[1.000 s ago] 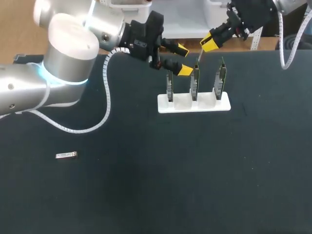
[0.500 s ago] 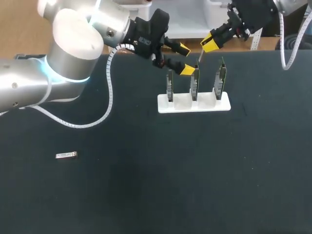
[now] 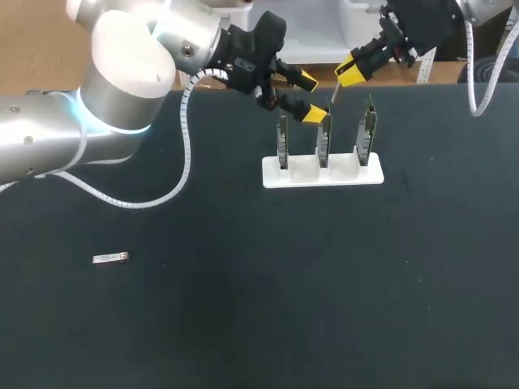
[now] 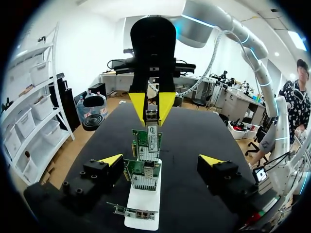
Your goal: Pick up the optical module with the left hand, and insert it into the network port with the right hand.
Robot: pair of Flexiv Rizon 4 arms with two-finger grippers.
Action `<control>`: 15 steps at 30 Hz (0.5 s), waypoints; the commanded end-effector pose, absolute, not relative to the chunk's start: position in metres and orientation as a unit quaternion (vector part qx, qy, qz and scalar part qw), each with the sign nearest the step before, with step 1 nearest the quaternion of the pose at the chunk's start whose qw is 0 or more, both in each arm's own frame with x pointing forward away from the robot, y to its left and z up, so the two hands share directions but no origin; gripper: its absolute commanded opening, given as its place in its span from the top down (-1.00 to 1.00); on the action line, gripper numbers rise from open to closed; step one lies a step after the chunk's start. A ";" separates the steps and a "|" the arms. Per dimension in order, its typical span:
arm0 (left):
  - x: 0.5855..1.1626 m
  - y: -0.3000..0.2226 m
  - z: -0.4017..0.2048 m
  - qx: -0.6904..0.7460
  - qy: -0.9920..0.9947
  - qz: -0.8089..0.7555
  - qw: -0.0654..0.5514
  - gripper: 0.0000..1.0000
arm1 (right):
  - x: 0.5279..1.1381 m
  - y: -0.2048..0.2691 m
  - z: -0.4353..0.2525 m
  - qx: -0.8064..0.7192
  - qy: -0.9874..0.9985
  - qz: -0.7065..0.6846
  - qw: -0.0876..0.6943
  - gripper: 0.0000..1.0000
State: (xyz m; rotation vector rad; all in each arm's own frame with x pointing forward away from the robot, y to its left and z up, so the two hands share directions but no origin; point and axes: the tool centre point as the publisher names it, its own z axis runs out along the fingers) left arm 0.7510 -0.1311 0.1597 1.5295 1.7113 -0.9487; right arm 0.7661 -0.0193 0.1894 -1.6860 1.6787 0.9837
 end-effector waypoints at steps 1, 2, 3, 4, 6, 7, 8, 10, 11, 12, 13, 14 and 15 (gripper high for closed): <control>0.755 -0.133 0.160 0.584 0.653 -0.362 0.319 -1.00 | 0.766 -0.020 0.189 -0.630 0.625 0.367 0.279 1.00; 0.755 -0.134 0.160 0.582 0.654 -0.359 0.323 -1.00 | 0.766 -0.020 0.189 -0.630 0.625 0.368 0.278 1.00; 0.755 -0.134 0.160 0.583 0.653 -0.359 0.325 -1.00 | 0.766 -0.019 0.189 -0.631 0.624 0.368 0.278 1.00; 0.755 -0.134 0.160 0.583 0.652 -0.360 0.325 -1.00 | 0.766 -0.019 0.189 -0.632 0.624 0.368 0.276 1.00; 0.755 -0.134 0.160 0.580 0.654 -0.361 0.325 -1.00 | 0.766 -0.019 0.189 -0.632 0.624 0.368 0.275 1.00; 0.755 -0.134 0.160 0.581 0.654 -0.361 0.325 -1.00 | 0.766 -0.019 0.189 -0.633 0.623 0.368 0.274 1.00; 0.755 -0.134 0.160 0.577 0.655 -0.355 0.335 -1.00 | 0.766 -0.019 0.189 -0.633 0.623 0.368 0.274 1.00; 0.755 -0.133 0.162 0.575 0.650 -0.356 0.346 -1.00 | 0.766 -0.019 0.190 -0.635 0.623 0.367 0.270 1.00; 0.755 -0.133 0.162 0.575 0.650 -0.356 0.346 -1.00 | 0.766 -0.019 0.190 -0.637 0.623 0.367 0.269 1.00; 0.755 -0.133 0.162 0.575 0.650 -0.356 0.346 -1.00 | 0.766 -0.019 0.190 -0.638 0.622 0.366 0.268 1.00; 0.755 -0.133 0.162 0.575 0.650 -0.356 0.346 -1.00 | 0.766 -0.019 0.190 -0.640 0.621 0.366 0.266 1.00; 0.755 -0.133 0.162 0.575 0.650 -0.356 0.346 -1.00 | 0.766 -0.019 0.190 -0.641 0.621 0.365 0.265 1.00; 0.755 -0.133 0.162 0.575 0.650 -0.356 0.346 -1.00 | 0.766 -0.019 0.190 -0.642 0.621 0.365 0.264 1.00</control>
